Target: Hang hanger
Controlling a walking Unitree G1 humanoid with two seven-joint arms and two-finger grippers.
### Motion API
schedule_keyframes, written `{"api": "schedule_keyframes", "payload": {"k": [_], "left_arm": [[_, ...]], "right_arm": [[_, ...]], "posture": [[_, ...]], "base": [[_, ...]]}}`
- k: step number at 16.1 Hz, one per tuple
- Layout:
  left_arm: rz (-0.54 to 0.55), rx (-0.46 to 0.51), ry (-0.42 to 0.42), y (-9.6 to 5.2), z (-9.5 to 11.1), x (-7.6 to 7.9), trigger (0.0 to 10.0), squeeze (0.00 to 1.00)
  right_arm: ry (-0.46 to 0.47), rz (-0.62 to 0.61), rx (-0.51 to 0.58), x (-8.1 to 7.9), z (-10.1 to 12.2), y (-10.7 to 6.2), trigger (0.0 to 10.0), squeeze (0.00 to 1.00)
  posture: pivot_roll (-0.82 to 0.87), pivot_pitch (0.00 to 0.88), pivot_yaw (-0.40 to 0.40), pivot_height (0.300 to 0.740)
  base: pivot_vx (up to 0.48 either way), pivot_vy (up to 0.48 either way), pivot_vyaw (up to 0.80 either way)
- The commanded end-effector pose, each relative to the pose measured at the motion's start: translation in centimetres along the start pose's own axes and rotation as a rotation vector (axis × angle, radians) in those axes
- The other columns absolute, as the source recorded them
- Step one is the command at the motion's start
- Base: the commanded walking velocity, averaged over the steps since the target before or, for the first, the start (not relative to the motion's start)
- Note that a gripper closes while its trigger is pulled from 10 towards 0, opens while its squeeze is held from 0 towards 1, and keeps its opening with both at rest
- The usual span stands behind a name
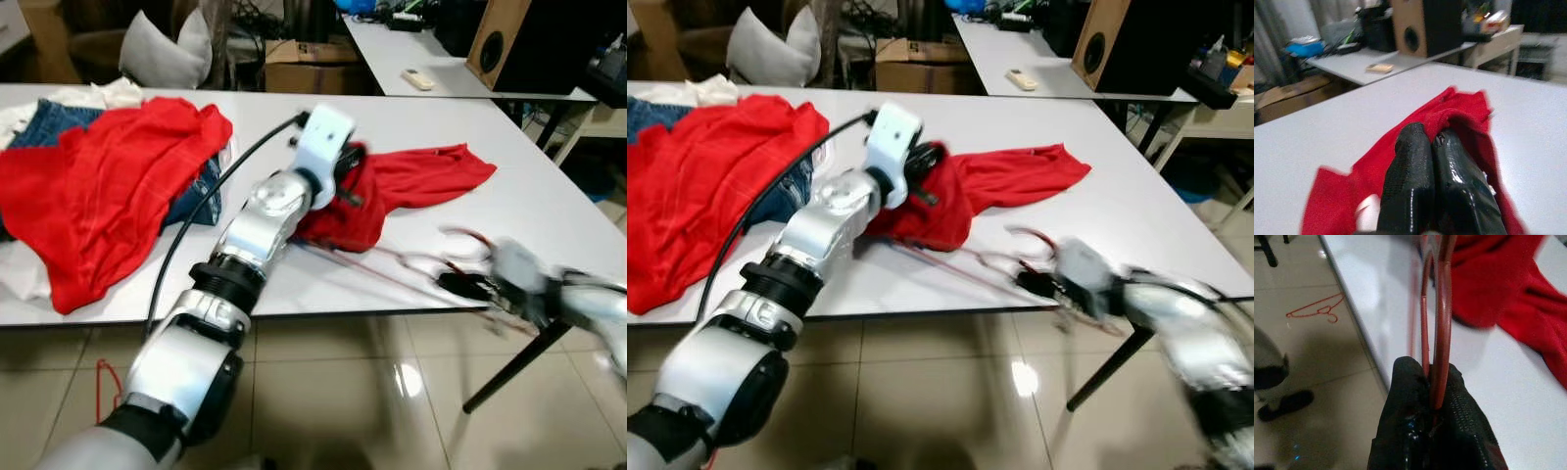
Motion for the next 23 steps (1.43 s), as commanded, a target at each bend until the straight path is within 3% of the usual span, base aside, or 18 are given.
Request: {"api": "schedule_keyframes", "payload": {"k": [1, 3, 4, 5, 8, 10, 11, 12, 13, 15, 16, 18, 19, 20, 21, 22, 23], "left_arm": [[0.024, 0.011, 0.037, 0.1, 0.5, -0.7, 10.0, 0.00], [0.014, -0.031, 0.056, -0.2, -0.9, -1.0, 10.0, 0.00], [-0.060, -0.054, 0.021, -0.4, -1.9, -0.5, 10.0, 0.00], [-0.106, -0.052, -0.009, -0.5, -2.3, -0.1, 10.0, 1.00], [-0.207, -0.007, 0.014, -0.3, -1.5, 1.1, 10.0, 1.00], [-0.380, 0.105, 0.010, -0.7, 1.1, 2.7, 10.0, 1.00], [-0.395, 0.114, 0.024, -0.7, 1.3, 2.8, 10.0, 1.00], [-0.420, 0.110, 0.154, -0.8, 1.5, 3.2, 10.0, 1.00], [-0.486, 0.083, 0.178, -1.2, 0.8, 4.2, 10.0, 1.00], [-0.631, 0.010, 0.136, -2.3, -0.9, 5.7, 10.0, 1.00], [-0.734, -0.025, 0.136, -3.7, -2.2, 6.6, 10.0, 1.00], [-0.768, -0.016, 0.143, -4.5, -2.2, 6.8, 10.0, 1.00], [-0.821, -0.035, 0.240, -5.3, -2.6, 7.0, 10.0, 1.00], [-0.859, -0.152, 0.472, -6.2, -4.4, 5.9, 10.0, 1.00], [-0.877, -0.216, 0.560, -6.9, -5.2, 4.8, 10.0, 1.00], [-0.883, -0.234, 0.585, -7.4, -5.3, 3.9, 10.0, 1.00], [-0.880, -0.232, 0.552, -8.0, -5.0, 3.2, 10.0, 1.00]], "right_arm": [[-0.025, 0.007, -0.005, -0.1, 1.1, -1.7, 10.0, 0.00], [-0.024, 0.003, -0.074, -0.5, 0.8, -4.1, 10.0, 0.00], [-0.024, -0.041, -0.120, -0.2, 0.7, -5.7, 10.0, 0.00], [-0.026, -0.130, -0.144, 0.8, 0.8, -7.1, 10.0, 0.00], [-0.022, -0.296, -0.176, 2.2, 1.7, -10.1, 10.0, 0.00], [0.009, -0.488, -0.276, 3.9, 0.9, -12.9, 10.0, 0.00], [0.016, -0.521, -0.288, 4.2, 0.8, -13.3, 10.0, 0.00], [0.062, -0.693, -0.255, 5.6, 0.8, -13.8, 10.0, 0.00], [0.102, -0.742, -0.198, 5.8, 1.0, -13.1, 10.0, 0.00], [0.159, -0.781, -0.168, 5.8, 0.6, -11.9, 10.0, 0.00], [0.239, -0.826, -0.148, 5.6, -0.5, -11.1, 10.0, 0.00], [0.259, -0.821, -0.132, 5.1, -0.8, -10.1, 10.0, 0.00], [0.271, -0.815, -0.116, 4.7, -0.8, -9.3, 10.0, 0.00], [0.301, -0.811, -0.069, 4.3, -0.3, -8.0, 10.0, 0.00], [0.322, -0.800, -0.054, 3.9, -0.2, -7.2, 10.0, 0.00], [0.326, -0.786, -0.046, 3.6, -0.1, -6.5, 10.0, 0.00], [0.339, -0.780, -0.032, 3.3, 0.0, -5.9, 10.0, 0.00]], "posture": [[-0.15, 0.000, 0.017, 0.740], [-0.15, 0.000, 0.017, 0.740], [-0.15, 0.000, 0.017, 0.740], [-0.15, 0.000, 0.017, 0.740], [-0.15, 0.000, 0.019, 0.740], [-0.15, 0.000, 0.013, 0.740], [-0.15, 0.000, 0.011, 0.740], [-0.14, 0.000, 0.010, 0.740], [-0.14, 0.000, 0.012, 0.740], [-0.14, 0.000, 0.015, 0.740], [-0.14, 0.000, 0.016, 0.740], [-0.14, 0.000, 0.017, 0.740], [-0.14, 0.000, 0.017, 0.740], [-0.14, 0.000, 0.016, 0.740], [-0.14, 0.000, 0.013, 0.740], [-0.14, 0.000, 0.013, 0.740], [-0.14, 0.000, 0.013, 0.740]], "base": [[0.000, 0.000, 0.00], [0.000, 0.000, 0.00], [0.000, 0.000, 0.00], [0.000, 0.000, 0.00], [0.000, 0.000, 0.00], [0.000, 0.000, 0.00], [0.000, 0.000, 0.00], [0.000, 0.000, 0.00], [0.000, 0.000, 0.00], [0.000, 0.000, 0.00], [0.000, 0.000, 0.00], [0.000, 0.000, 0.00], [0.000, 0.000, 0.00], [0.000, 0.000, 0.00], [0.000, 0.000, 0.00], [0.000, 0.000, 0.00], [0.000, 0.000, 0.00]]}}
Point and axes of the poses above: a point about 5 cm out from each wrist's last joint towards the gripper, its own y axis pointing out of the wrist towards the gripper, its own z axis along the axis of the wrist's last joint, x = y × z, the point moved 2 cm from there along y, pointing out of the wrist towards the gripper, and after that the axes turned 13 degrees about y, right-handed, at the moved point
